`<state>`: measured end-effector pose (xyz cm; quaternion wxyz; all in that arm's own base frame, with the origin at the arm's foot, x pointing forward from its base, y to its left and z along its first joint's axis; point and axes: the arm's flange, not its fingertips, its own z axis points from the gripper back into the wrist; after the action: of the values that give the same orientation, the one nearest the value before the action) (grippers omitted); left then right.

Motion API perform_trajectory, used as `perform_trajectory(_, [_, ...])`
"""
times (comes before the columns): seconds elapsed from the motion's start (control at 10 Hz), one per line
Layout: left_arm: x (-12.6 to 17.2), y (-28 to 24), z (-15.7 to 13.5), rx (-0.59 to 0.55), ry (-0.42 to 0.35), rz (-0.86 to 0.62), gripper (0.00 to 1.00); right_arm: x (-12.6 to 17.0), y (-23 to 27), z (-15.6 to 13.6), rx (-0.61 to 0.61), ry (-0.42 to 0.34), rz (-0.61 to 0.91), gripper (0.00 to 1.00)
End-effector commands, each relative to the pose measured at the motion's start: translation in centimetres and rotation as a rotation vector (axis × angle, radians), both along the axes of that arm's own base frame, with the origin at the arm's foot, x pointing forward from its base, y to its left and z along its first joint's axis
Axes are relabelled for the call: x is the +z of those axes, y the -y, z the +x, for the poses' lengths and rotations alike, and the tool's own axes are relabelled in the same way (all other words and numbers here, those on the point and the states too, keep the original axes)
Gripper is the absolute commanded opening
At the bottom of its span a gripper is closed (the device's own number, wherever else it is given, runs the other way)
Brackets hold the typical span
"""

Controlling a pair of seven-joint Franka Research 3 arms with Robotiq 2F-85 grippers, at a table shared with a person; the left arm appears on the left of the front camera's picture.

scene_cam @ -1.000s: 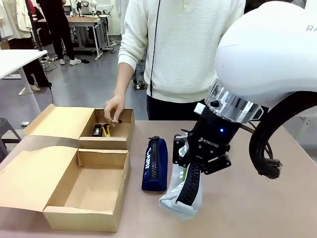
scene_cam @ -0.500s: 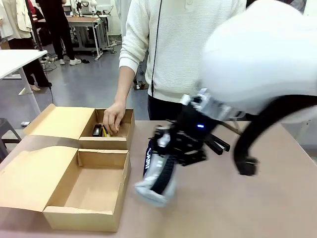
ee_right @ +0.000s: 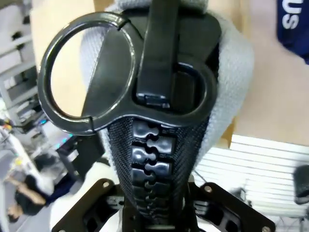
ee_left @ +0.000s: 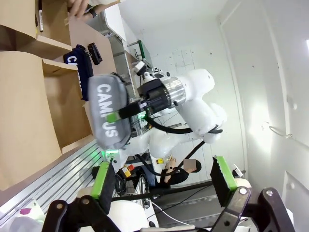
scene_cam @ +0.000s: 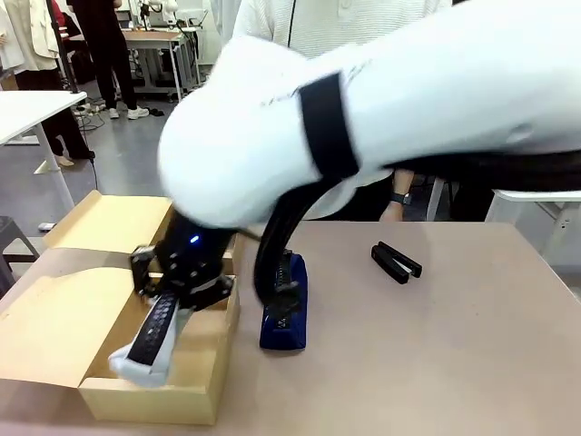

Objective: Place items inside the box.
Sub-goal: Pick up a Pencil pouch or Stapler and place it inside the Mailer Box closest to the robot.

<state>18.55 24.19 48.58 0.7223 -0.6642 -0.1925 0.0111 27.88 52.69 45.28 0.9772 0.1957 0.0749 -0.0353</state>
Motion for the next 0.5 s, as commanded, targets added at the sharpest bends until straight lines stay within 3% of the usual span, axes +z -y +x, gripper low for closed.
perform_trajectory(0.0, [0.2,0.0,-0.1,0.000,0.024,-0.011,1.00,-0.8,-5.9,0.4,0.004,0.039,-0.090,0.07])
perform_trajectory(0.2, [0.2,0.0,-0.1,0.000,0.024,-0.011,1.00,-2.8,-8.1,1.6,0.036,0.052,-0.110,0.07])
perform_trajectory(0.4, [0.2,0.0,-0.1,0.000,0.024,-0.011,1.00,-2.6,-7.7,3.0,0.053,0.006,-0.097,0.07])
